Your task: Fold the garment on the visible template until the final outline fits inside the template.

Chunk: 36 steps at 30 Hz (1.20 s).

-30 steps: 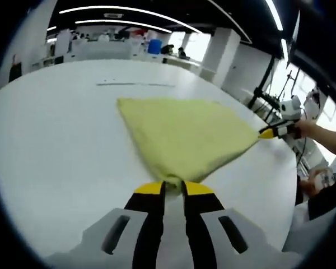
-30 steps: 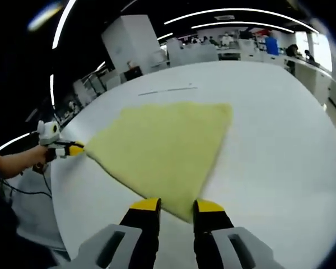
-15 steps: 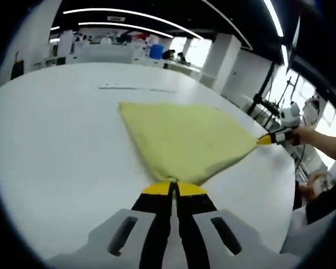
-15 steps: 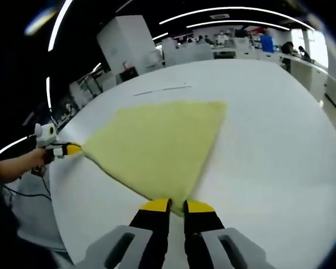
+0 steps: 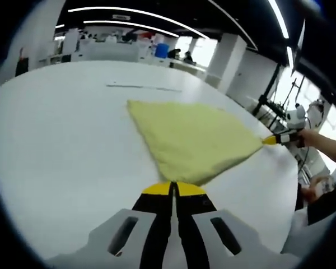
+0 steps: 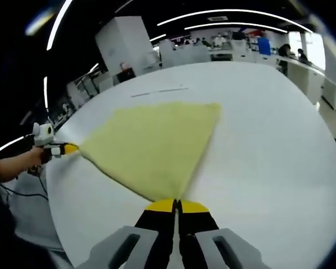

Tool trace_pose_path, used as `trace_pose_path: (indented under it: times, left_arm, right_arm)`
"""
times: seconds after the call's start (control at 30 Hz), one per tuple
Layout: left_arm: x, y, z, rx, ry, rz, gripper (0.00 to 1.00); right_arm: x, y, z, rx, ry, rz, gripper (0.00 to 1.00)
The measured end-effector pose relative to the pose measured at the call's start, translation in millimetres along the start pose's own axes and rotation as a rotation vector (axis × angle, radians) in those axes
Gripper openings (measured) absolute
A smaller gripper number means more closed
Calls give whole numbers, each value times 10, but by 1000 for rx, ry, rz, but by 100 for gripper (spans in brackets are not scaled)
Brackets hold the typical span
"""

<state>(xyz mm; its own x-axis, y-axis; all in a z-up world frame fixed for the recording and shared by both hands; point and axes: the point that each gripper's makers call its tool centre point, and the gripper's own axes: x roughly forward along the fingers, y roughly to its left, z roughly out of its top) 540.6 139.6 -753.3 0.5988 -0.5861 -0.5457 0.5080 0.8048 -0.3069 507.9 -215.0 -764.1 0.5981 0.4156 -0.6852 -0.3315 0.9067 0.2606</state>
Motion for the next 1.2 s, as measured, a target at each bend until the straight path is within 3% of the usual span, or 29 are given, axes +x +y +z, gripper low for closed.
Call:
trace_pose_path:
  times: [0.6, 1.2]
  left_arm:
    - [-53, -99, -138, 48, 25, -2, 0]
    - [-150, -146, -279, 86, 38, 6, 0]
  right_arm:
    - [-90, -13, -48, -34, 14, -3, 0]
    - [-216, 64, -234, -18, 30, 3, 0]
